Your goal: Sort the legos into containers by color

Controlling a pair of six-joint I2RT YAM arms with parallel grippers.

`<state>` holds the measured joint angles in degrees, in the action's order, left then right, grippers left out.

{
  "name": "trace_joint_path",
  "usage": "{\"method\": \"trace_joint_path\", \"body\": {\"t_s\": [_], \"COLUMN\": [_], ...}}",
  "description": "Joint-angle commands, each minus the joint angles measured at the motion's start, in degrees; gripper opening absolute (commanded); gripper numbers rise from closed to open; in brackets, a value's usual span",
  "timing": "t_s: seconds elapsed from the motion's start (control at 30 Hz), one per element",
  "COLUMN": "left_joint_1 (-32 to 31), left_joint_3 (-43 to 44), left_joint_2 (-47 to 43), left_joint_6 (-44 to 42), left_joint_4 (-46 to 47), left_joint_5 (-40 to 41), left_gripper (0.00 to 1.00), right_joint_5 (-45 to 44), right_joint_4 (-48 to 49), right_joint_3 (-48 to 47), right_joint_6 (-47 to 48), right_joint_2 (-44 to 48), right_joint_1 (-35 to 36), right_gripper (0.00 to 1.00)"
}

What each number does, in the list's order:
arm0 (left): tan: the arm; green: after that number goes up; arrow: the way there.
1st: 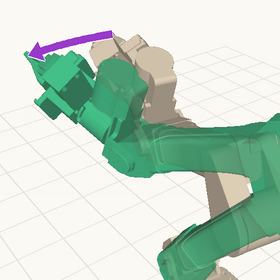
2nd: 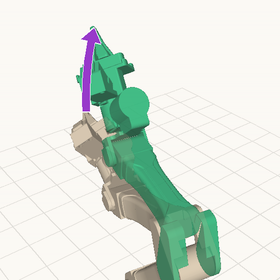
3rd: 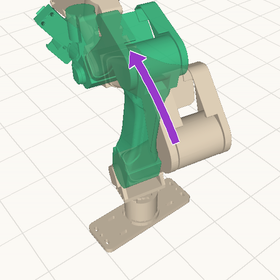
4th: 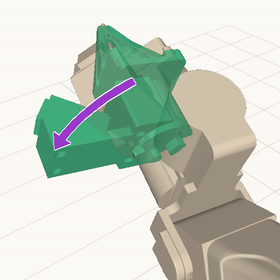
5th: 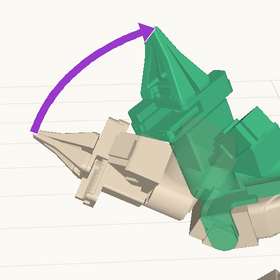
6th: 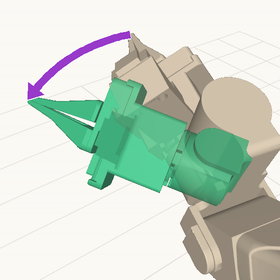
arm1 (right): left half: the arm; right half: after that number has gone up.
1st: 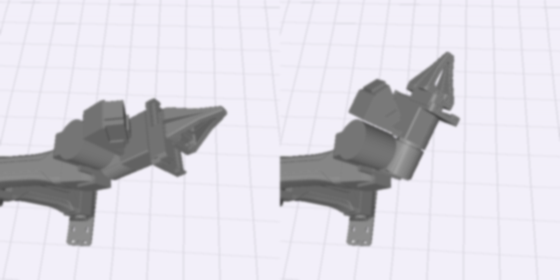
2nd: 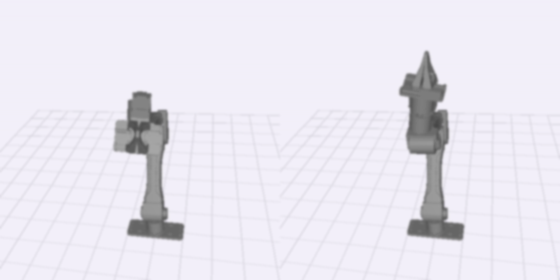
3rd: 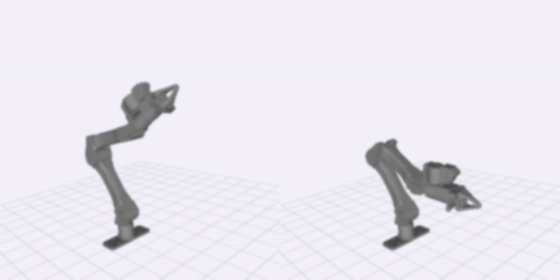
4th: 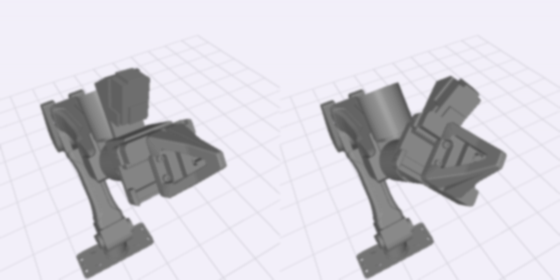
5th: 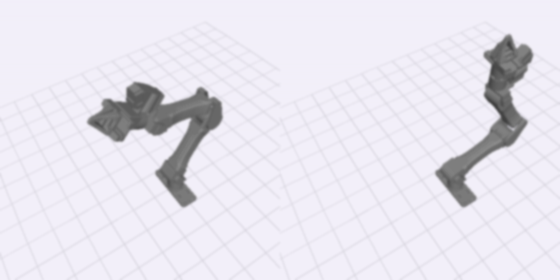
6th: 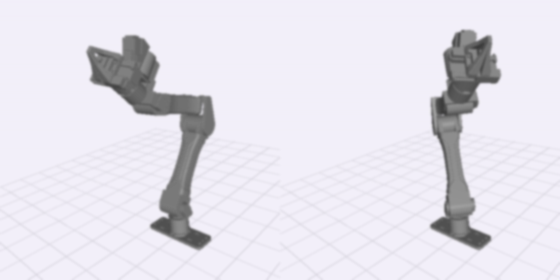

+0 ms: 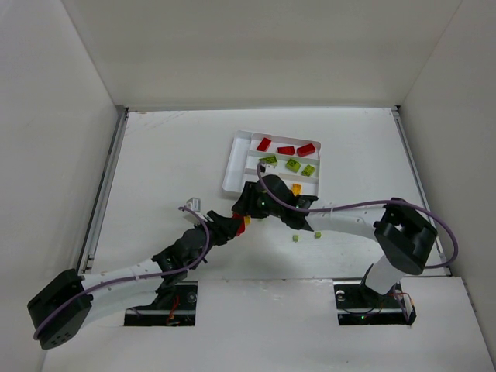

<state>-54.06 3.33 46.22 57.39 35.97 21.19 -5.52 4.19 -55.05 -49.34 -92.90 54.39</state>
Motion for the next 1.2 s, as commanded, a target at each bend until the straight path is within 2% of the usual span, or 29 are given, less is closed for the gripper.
{"method": "trace_joint_path", "body": {"t_s": [0.0,0.1,0.27,0.37,0.47,0.97,1.07,1.17], "left_joint_1": [-0.5,-0.6,-1.2,-1.7,-2.1,-2.2,-0.1,3.6], "left_joint_3": [-1.7,-1.7,-1.6,-1.4,-1.3,1.0,4.1,11.3], "left_joint_2": [0.5,0.3,0.0,0.1,-0.2,-4.9,-3.8,2.4], "left_joint_6": [0.1,-0.1,-0.3,-0.5,-0.6,-3.4,-5.2,-8.8], "left_joint_4": [3.9,4.2,4.2,4.2,4.2,-0.9,-1.8,-1.8], "left_joint_5": [0.7,0.7,0.6,0.6,0.6,-0.3,-0.3,-0.6], "left_gripper": [0.39,0.28,0.20,0.19,0.19,0.17,0.18,0.19], "right_joint_5": [0.2,0.2,1.0,1.1,0.2,-3.0,-3.2,-3.6], "right_joint_4": [3.6,4.1,5.2,5.7,6.4,8.0,8.3,8.7], "right_joint_3": [0.5,1.2,2.0,2.4,3.3,11.8,14.3,17.7], "right_joint_6": [-0.8,-1.0,-1.6,-1.9,-2.3,-2.0,-0.9,-0.1], "right_joint_2": [2.5,2.5,2.6,2.6,3.2,12.1,14.8,18.4], "right_joint_1": [-0.2,-0.2,-0.4,-0.4,-0.8,-10.5,-12.0,-13.6], "right_gripper": [0.48,0.48,0.50,0.51,0.48,0.47,0.47,0.48]}}
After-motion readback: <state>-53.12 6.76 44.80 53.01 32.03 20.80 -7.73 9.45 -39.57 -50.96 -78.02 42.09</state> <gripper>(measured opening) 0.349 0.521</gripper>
